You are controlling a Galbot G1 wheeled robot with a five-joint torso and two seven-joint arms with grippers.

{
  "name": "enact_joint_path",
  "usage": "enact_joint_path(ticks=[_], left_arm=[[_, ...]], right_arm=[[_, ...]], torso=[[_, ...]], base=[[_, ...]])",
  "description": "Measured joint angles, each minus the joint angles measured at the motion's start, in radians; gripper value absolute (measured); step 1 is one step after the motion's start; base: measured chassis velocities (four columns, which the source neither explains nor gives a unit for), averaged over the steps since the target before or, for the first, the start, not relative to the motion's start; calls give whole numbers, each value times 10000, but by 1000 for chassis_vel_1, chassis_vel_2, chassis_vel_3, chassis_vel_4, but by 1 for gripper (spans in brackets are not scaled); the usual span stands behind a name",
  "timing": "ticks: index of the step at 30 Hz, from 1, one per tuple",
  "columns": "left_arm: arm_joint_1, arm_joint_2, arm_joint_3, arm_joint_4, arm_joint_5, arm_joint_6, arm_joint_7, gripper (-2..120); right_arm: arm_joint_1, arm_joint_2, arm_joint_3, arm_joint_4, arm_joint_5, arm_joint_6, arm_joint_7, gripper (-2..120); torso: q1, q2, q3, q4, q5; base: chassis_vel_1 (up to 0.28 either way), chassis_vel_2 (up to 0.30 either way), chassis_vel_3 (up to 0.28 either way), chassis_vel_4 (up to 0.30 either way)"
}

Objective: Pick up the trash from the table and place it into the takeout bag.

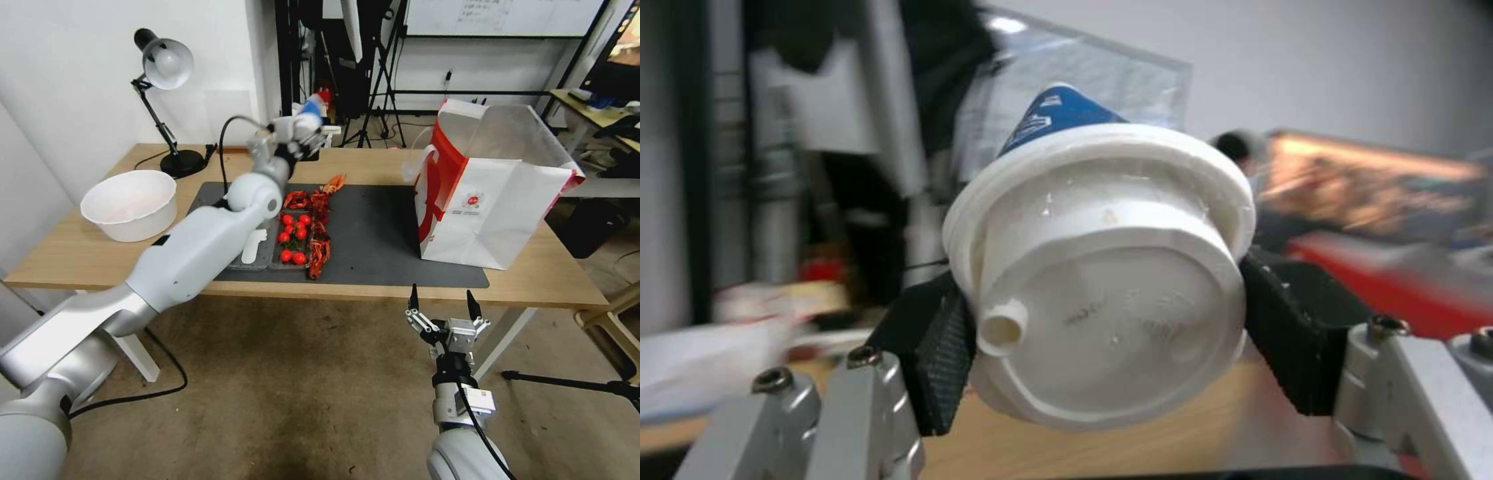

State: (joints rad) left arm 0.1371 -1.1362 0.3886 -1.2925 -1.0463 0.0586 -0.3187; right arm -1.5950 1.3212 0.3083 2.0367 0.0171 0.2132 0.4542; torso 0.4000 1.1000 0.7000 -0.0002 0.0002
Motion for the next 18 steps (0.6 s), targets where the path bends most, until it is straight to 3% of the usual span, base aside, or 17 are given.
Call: enact_joint_path(ticks=[3,4,7,8,9,12,13,16,18], left_arm=[[-565,-6,405,-1175,-1092,-480,1078,65],[-565,-6,405,-1175,-1092,-480,1078,65],[-1199,-183,914,-1798,-2202,-827,2500,65],[-1199,-183,914,-1798,-2202,-827,2500,65],[-1410,-265,1109,-1848,-2405,-908,2905,65],[-2253,-1224,1835,-1401,-3066,-1008,3704,65],[-2253,-1224,1835,-1401,-3066,-1008,3704,65],[-2674,-2208,2293,-516,-3127,-1018,3918,65],[-2737,-2458,2414,-267,-3126,-1018,3957,65]], right_arm=[[-8,19,1,1,-6,0,0,100],[-8,19,1,1,-6,0,0,100],[-8,27,1,10,-15,0,-2,100],[-8,27,1,10,-15,0,-2,100],[-8,29,2,13,-17,0,-2,100],[-27,86,9,38,-25,8,-4,100],[-27,86,9,38,-25,8,-4,100],[-46,125,20,81,-29,22,-3,100],[-53,130,29,87,-30,26,-2,100]], torso=[[0,0,0,1,-1],[0,0,0,1,-1],[0,0,0,2,-1],[0,0,0,2,-1],[-1,0,0,2,0],[0,0,0,3,1],[0,0,0,3,1],[-1,0,0,1,2],[0,-1,0,1,1]], base=[[0,0,0,0],[0,0,0,0],[0,0,0,0],[0,0,0,0],[0,0,0,0],[0,0,0,0],[0,0,0,0],[0,0,0,0],[0,0,0,0]])
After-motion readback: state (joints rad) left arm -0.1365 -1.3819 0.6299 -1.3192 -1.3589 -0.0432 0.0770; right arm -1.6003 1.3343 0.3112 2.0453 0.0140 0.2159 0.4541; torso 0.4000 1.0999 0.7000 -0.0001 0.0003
